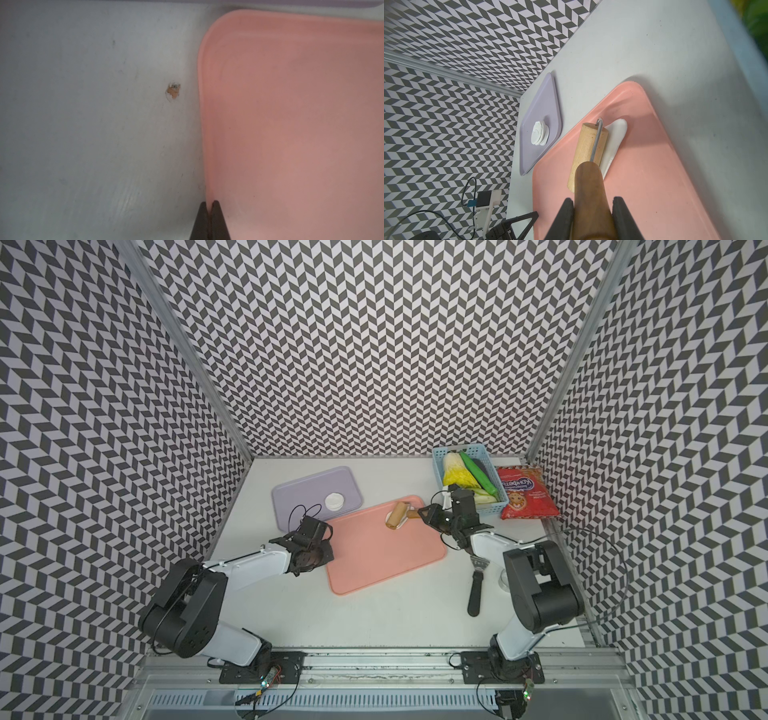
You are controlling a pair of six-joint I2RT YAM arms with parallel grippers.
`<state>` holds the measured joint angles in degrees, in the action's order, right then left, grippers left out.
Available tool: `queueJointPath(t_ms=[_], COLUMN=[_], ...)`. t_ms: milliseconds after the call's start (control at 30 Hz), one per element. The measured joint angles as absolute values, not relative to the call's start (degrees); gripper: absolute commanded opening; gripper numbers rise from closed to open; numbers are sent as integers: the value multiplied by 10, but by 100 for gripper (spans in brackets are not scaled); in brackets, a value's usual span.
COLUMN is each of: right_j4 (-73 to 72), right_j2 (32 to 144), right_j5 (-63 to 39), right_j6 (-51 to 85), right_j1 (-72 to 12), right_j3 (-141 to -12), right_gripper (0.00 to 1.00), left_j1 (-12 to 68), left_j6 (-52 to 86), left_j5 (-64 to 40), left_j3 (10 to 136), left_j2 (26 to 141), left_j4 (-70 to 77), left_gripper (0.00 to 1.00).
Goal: Roll out the dumpling wrappers from the dough
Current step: Flatten out the dough on the work surface.
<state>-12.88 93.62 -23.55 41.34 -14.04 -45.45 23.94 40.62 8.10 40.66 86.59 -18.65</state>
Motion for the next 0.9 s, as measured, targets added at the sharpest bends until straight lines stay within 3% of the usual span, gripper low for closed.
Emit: queueJointPath(t_ms=[667, 900], right_j4=[-96, -19], right_j2=[878, 820], right_j5=[-254, -243], right_j6=[386, 373], right_j1=[-60, -67], right_j3=[-404, -411], right_gripper=[0, 0], left_j1=[217, 228], left_j6=[401, 398], left_j5=[45, 59], left_j3=[404, 408], left_j2=[865, 868], left_j4=[-179, -183], left_gripper=[0, 0])
